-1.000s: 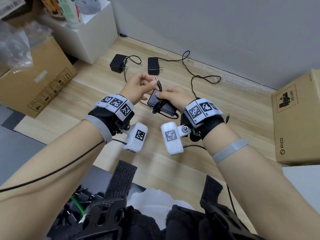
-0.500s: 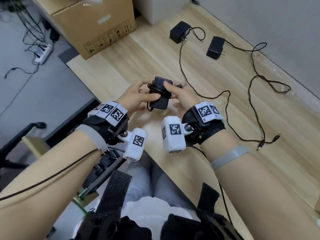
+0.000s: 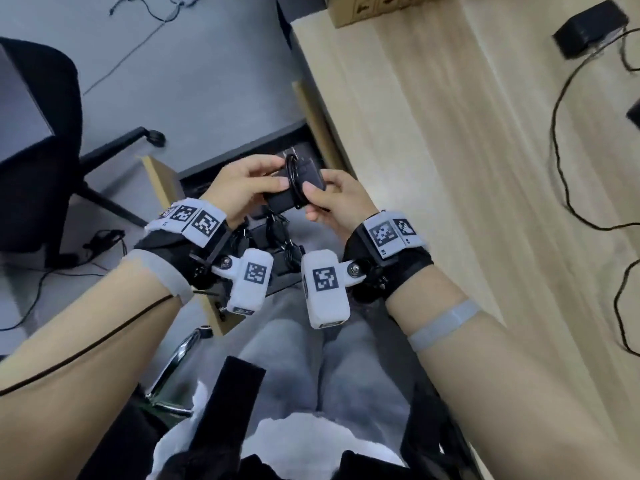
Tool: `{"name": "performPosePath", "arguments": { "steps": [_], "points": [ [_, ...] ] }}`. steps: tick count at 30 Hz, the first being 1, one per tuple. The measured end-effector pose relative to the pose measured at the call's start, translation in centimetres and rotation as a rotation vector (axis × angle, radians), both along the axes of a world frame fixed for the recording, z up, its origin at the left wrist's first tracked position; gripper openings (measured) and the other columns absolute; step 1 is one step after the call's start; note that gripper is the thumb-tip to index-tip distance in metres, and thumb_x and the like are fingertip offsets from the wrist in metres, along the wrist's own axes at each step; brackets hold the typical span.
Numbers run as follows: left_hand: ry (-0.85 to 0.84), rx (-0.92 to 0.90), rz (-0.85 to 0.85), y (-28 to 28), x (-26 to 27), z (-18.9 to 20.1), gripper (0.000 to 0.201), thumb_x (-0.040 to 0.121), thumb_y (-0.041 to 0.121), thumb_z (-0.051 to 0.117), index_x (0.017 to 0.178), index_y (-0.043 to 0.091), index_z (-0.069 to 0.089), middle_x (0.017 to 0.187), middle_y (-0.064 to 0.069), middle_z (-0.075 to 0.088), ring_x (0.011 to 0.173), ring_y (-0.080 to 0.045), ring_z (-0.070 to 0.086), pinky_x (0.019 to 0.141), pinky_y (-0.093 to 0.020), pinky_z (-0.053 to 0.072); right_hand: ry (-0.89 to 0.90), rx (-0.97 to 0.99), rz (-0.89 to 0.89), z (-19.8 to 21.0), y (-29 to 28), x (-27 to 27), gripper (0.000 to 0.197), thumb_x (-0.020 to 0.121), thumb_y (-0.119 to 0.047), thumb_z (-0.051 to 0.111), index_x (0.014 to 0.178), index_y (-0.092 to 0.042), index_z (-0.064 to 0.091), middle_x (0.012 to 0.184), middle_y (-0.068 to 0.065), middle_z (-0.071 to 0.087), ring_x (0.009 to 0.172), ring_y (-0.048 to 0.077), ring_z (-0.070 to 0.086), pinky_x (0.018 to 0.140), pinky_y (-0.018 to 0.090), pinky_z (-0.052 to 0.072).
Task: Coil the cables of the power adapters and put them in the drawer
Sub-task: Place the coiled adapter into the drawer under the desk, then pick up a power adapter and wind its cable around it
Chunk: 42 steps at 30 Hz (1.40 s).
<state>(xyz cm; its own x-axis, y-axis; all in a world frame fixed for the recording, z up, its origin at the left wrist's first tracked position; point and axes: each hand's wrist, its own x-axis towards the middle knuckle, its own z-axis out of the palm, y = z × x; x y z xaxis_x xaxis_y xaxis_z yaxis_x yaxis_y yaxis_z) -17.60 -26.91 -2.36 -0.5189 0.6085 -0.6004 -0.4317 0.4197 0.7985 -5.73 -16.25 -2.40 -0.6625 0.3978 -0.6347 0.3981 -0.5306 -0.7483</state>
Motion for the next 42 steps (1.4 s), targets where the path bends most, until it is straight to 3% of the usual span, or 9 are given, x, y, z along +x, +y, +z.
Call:
{"name": "performPosePath", "arguments": {
  "steps": [6,12,16,20,24,30,32,35,42],
  "points": [
    [-0.004,-0.119,0.075,-3.3,-2.7,-7.4,0.025,0.085,-0.008,0.054,0.105,0.006,0.057,0.08,0.005,0.064,0.058,0.004,0.061,0.053,-0.01,0.046,-0.182,-0.111,-0.102,-7.6,-3.2,-4.0,0.011,0.09,-0.003,0.055,0.099,-0.006,0.052,0.067,0.004,0.05,0.042,0.006,0.05,0.042,0.014,0.045],
    [-0.004,-0.198,0.034,-2.5,-5.8,-14.0,0.041,0.091,-0.004,0.046,0.131,0.003,0.045,0.123,-0.008,0.053,0.108,-0.012,0.053,0.09,-0.02,0.045,-0.321,-0.107,-0.324,-14.8,-1.5,-8.2,0.035,0.091,-0.003,0.054,0.124,-0.004,0.043,0.069,0.005,0.049,0.041,0.009,0.047,0.043,0.018,0.043],
    [0.227,-0.266,-0.143,-2.2,-7.7,-18.1,0.046,0.095,0.009,0.047,0.14,0.011,0.038,0.146,-0.006,0.037,0.14,-0.019,0.026,0.113,-0.024,0.014,-0.351,-0.058,-0.384,-19.1,0.5,-10.7,0.039,0.093,-0.005,0.051,0.13,-0.006,0.038,0.076,0.004,0.048,0.052,0.012,0.044,0.048,0.02,0.043],
    [0.233,-0.348,-0.321,-3.5,-8.6,-21.3,0.068,0.082,0.047,0.033,0.145,0.023,0.026,0.157,0.0,0.013,0.146,-0.02,0.001,0.118,-0.047,0.0,-0.405,0.036,-0.358,-22.2,1.6,-12.0,0.039,0.094,-0.009,0.049,0.131,-0.007,0.038,0.076,0.001,0.049,0.055,0.009,0.045,0.047,0.016,0.042],
    [0.246,-0.352,-0.377,-4.8,-8.1,-22.2,0.053,0.096,0.037,0.037,0.146,0.025,0.023,0.157,0.007,0.006,0.145,-0.012,0.006,0.117,-0.049,-0.004,-0.451,0.169,-0.267,-23.8,1.6,-12.3,0.037,0.094,-0.011,0.05,0.13,-0.009,0.042,0.074,-0.004,0.051,0.049,0.002,0.047,0.043,0.012,0.042],
    [0.161,-0.303,-0.299,-5.2,-8.1,-21.6,0.047,0.1,0.025,0.035,0.146,0.02,0.024,0.157,0.005,0.012,0.143,-0.01,0.014,0.117,-0.029,0.002,-0.527,0.24,-0.067,-23.4,2.1,-12.2,0.046,0.092,-0.018,0.054,0.137,-0.02,0.043,0.116,0.003,0.06,0.098,0.015,0.056,0.096,0.033,0.044],
    [0.069,-0.314,-0.182,-5.0,-8.2,-20.2,0.046,0.1,0.023,0.037,0.145,0.016,0.029,0.153,0.002,0.025,0.14,-0.01,0.024,0.107,-0.012,0.012,-0.552,0.219,-0.042,-22.0,2.4,-12.1,0.056,0.091,-0.019,0.055,0.143,-0.021,0.033,0.141,0.006,0.045,0.116,0.019,0.053,0.103,0.031,0.038],
    [-0.024,-0.3,-0.035,-5.0,-8.3,-17.6,0.041,0.099,0.022,0.039,0.138,0.013,0.04,0.142,-0.001,0.044,0.128,-0.012,0.042,0.11,-0.021,0.022,-0.589,0.238,0.024,-18.6,1.6,-11.8,0.063,0.089,-0.018,0.056,0.145,-0.022,0.027,0.151,0.005,0.027,0.13,0.023,0.042,0.106,0.027,0.028],
    [-0.137,-0.001,0.076,-2.4,-7.1,-8.0,0.025,0.099,0.025,0.035,0.111,0.024,0.056,0.086,0.01,0.071,0.063,-0.003,0.058,0.066,-0.019,0.045,-0.215,-0.175,-0.108,-7.7,-1.0,-8.9,0.035,0.094,-0.004,0.044,0.128,0.0,0.047,0.068,0.003,0.059,0.051,0.005,0.052,0.048,0.015,0.037]
  ]
}}
